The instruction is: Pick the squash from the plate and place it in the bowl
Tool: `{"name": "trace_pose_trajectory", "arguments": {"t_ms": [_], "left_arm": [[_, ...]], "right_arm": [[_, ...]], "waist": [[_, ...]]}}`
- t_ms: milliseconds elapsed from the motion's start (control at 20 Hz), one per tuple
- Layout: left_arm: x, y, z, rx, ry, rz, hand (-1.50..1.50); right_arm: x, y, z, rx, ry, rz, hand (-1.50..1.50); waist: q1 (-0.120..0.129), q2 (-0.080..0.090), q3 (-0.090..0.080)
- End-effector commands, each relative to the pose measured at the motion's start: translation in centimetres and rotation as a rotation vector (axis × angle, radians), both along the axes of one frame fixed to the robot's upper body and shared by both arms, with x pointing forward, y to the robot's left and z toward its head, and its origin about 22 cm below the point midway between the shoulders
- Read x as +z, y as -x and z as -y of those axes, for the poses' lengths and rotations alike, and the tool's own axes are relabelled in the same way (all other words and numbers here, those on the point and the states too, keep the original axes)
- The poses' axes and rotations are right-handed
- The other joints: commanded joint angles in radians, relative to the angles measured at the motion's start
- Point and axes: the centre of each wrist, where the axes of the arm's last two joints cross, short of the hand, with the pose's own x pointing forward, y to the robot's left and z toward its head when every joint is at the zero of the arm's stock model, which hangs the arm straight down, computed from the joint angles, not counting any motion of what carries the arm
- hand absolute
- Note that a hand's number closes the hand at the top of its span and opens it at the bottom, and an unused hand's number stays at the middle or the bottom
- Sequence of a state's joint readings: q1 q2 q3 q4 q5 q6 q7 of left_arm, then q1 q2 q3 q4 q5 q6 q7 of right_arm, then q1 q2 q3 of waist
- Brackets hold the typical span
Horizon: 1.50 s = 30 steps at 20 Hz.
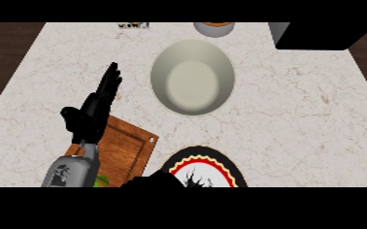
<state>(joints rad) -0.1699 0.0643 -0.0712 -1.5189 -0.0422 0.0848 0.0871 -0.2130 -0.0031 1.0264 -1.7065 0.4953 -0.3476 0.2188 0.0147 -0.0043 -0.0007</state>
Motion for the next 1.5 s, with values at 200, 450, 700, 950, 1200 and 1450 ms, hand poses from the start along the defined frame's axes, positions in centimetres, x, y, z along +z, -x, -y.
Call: {"name": "trace_pose_trajectory", "arguments": {"t_ms": [200,450,700,950,1200,1450], "left_arm": [[0.5,0.4,-0.2,0.010,0.017,-0.002,0.00],[0.0,0.7,-0.7,0.010,0.000,-0.012,0.00],[0.2,-0.7,-0.4,0.000,-0.014,0.013,0.00],[-0.3,1.4,-1.4,0.000,0.000,-0.001,0.00],[0.2,1.3,-0.5,-0.012,-0.013,0.004,0.00],[-0.9,0.3,-0.7,0.013,0.004,0.001,0.00]], "right_arm": [[7.3,2.3,-0.5,-0.111,-0.003,0.210,1.50],[11.0,1.9,0.0,-0.192,0.043,0.228,1.50],[16.2,-0.1,-0.8,-0.267,0.037,0.226,1.50],[19.0,-2.6,-3.0,-0.368,0.084,0.218,1.50],[20.0,-8.8,-4.3,-0.453,0.180,0.209,1.50],[15.8,-11.3,-4.7,-0.514,0.363,0.302,1.50]], "waist": [[-0.013,-0.007,-0.001],[-0.011,-0.005,-0.001],[-0.006,0.000,-0.002],[0.003,-0.002,-0.001],[0.003,0.003,0.000],[-0.009,0.006,0.000]]}}
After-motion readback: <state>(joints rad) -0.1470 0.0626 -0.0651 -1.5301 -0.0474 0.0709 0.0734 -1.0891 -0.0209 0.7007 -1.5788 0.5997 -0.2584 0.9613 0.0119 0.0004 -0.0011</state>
